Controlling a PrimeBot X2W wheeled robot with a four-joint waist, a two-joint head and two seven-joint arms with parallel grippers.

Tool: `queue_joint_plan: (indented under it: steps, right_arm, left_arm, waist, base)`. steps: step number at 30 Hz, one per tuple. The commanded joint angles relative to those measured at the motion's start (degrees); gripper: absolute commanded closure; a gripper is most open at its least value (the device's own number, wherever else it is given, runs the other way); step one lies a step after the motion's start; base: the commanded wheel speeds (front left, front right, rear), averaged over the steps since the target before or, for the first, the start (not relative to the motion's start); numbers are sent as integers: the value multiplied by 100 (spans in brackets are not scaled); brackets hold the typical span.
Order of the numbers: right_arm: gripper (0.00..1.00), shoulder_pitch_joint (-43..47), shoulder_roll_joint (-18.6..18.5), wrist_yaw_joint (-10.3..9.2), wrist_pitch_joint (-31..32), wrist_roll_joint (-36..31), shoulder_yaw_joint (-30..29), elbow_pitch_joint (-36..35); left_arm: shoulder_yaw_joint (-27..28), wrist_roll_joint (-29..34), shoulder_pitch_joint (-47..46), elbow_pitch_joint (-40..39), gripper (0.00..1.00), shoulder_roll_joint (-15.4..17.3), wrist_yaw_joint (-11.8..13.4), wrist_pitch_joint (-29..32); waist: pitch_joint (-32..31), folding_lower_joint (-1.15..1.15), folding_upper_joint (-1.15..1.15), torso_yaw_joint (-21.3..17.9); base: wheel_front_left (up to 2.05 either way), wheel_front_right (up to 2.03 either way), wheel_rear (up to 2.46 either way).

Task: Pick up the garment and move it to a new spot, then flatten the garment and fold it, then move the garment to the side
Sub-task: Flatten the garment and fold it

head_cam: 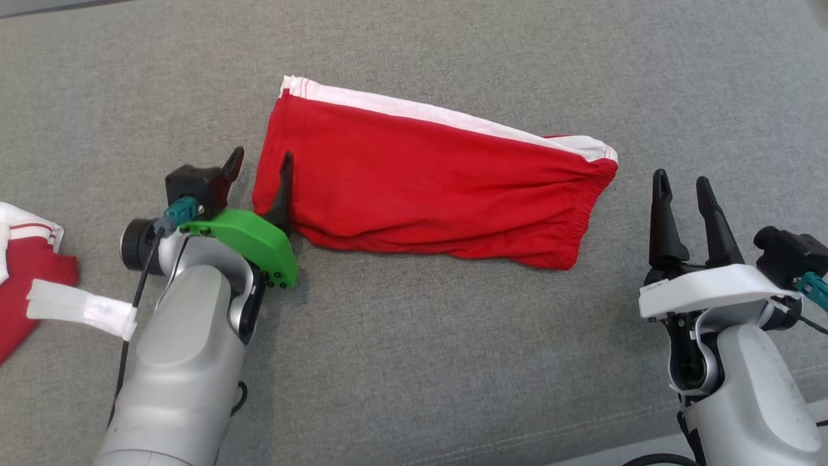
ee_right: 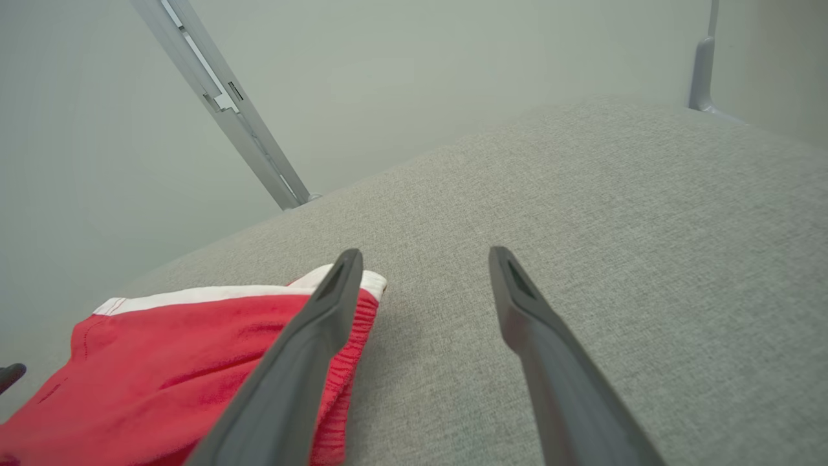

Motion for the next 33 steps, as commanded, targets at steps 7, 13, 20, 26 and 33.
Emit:
queue_joint_plan:
  steps: [7,13,20,26,33]
  right_arm:
    - [0,184,-17,-8,-17,-77,19,18]
    - [0,218,-16,-8,-17,-95,0,56]
    - [0,315,-17,-8,-17,-14,-20,142]
    - [0,533,-16,-8,-17,40,-1,265]
    - [0,806,-17,-8,-17,22,74,452]
  left_arm:
    - [52,-140,437,553,0,-83,-32,6]
    - [-3,-273,493,799,61,-120,-50,8]
    - [-21,-361,612,669,100,-128,-45,6]
    - [157,-258,1062,206,100,-125,42,6]
    - [208,-547,1930,-414,100,-128,248,7]
  waist:
    - [-312,0,0,4]
    - [-377,0,0,-91]
    - [-543,0,0,-101]
    - [-936,0,0,157]
    - [-1376,0,0,599]
  base:
    - [0,0,0]
    - [0,0,0]
    - [0,0,0]
    - [0,0,0]
    - [0,0,0]
